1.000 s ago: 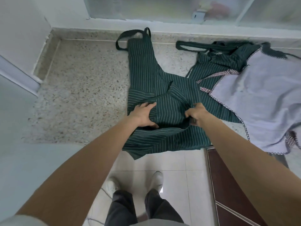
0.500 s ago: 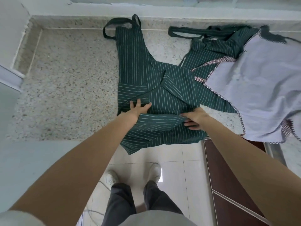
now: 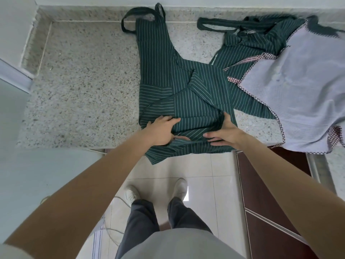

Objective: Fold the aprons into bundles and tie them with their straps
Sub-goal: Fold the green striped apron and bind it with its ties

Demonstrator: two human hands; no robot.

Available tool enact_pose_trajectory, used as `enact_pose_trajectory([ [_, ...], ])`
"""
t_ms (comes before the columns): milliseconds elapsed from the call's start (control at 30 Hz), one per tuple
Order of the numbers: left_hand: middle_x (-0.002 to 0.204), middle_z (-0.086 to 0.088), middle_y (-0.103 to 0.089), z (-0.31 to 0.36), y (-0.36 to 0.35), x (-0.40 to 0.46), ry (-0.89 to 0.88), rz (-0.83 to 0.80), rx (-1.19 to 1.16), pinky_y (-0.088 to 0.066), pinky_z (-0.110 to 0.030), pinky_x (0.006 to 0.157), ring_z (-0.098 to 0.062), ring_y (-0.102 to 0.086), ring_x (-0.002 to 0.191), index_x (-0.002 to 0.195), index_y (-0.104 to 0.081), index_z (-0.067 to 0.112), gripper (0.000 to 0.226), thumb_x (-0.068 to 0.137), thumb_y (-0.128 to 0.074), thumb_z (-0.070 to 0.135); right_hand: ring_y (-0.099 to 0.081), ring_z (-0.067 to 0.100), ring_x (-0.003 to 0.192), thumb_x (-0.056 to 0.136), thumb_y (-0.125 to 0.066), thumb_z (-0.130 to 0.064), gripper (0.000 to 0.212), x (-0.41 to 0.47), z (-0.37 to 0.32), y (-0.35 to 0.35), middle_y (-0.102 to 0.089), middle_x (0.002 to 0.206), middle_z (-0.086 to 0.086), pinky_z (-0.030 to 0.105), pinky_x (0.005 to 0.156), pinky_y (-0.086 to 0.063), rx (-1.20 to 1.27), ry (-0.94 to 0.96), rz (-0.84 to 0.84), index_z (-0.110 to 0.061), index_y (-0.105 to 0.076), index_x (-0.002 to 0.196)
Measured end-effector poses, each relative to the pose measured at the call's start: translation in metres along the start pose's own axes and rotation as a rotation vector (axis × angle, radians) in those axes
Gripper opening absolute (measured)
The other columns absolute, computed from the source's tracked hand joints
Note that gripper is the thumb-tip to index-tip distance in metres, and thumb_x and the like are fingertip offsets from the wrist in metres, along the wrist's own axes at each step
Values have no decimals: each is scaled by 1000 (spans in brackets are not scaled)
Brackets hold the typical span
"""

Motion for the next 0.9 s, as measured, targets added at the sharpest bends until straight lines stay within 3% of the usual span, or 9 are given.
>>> enact_pose_trajectory([
  [67,159,1,-1,3,-8,0,14,-35,13,-6,-60,114,-27,3,146,150,-8,32,93,77,-55,67,-60,23,105,76,-64,18,120,-3,0,-11,-27,152,11,30,69,-57,31,-6,-65,-42,12,146],
  [100,159,1,0,4,-10,0,9,-30,-1,-4,-60,114,-26,4,146,150,-9,33,96,74,-52,74,-56,25,110,76,-58,23,119,-4,-2,-11,-19,156,10,30,70,-56,9,11,-45,-42,14,146],
  [200,159,5,-1,-6,-9,1,12,51,-75,-4,-62,113,-22,6,146,149,-15,34,69,90,-36,62,-45,32,126,81,-46,25,108,-11,-6,1,-24,153,12,37,89,-48,-242,78,110,-33,14,148],
  [267,159,7,4,-12,-15,2,3,17,-48,-3,-63,111,-20,10,146,149,-15,33,55,98,-33,47,-57,34,104,84,-42,20,99,-18,-8,12,-47,136,18,38,80,-49,-504,116,222,-29,14,149],
  [333,158,7,7,-14,-19,3,-14,-2,-1,-6,-64,111,-21,12,145,149,-15,32,58,98,-42,39,-58,32,83,85,-41,16,94,-24,-8,20,-57,118,23,36,68,-48,-636,141,310,-26,12,150],
  [533,153,-2,-22,-5,-3,9,5,158,-44,-29,-56,109,-27,-20,140,144,-32,23,59,92,-55,37,-54,27,85,88,-48,1,70,-18,-3,27,-55,119,20,35,74,-44,-493,139,374,-15,-14,146],
  [667,148,-5,-32,-12,4,10,25,242,-93,-31,-51,109,-27,-29,135,143,-35,20,54,93,-54,29,-50,33,116,91,-59,-19,58,-12,-4,26,-48,134,17,38,96,-40,-428,116,346,-6,-28,139],
  [800,153,-3,-20,-15,-2,11,72,151,-19,-28,-55,109,-27,-20,140,146,-27,24,70,87,-62,35,-57,34,100,94,-51,-11,34,-11,-5,39,-58,118,21,35,80,-46,-546,75,442,1,-49,126],
  [900,148,-4,-23,-8,1,11,97,158,14,-31,-56,106,-26,-23,136,145,-28,25,75,83,-68,36,-57,33,87,92,-43,-4,31,-11,-1,46,-58,105,22,37,70,-49,-668,-11,468,2,-49,121],
])
Point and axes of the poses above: each hand's wrist, its own x-axis towards the middle knuckle, its own y-axis out of the back of the hand, z = x × y, the point moved 8 cm from there along x, towards the middle knuckle
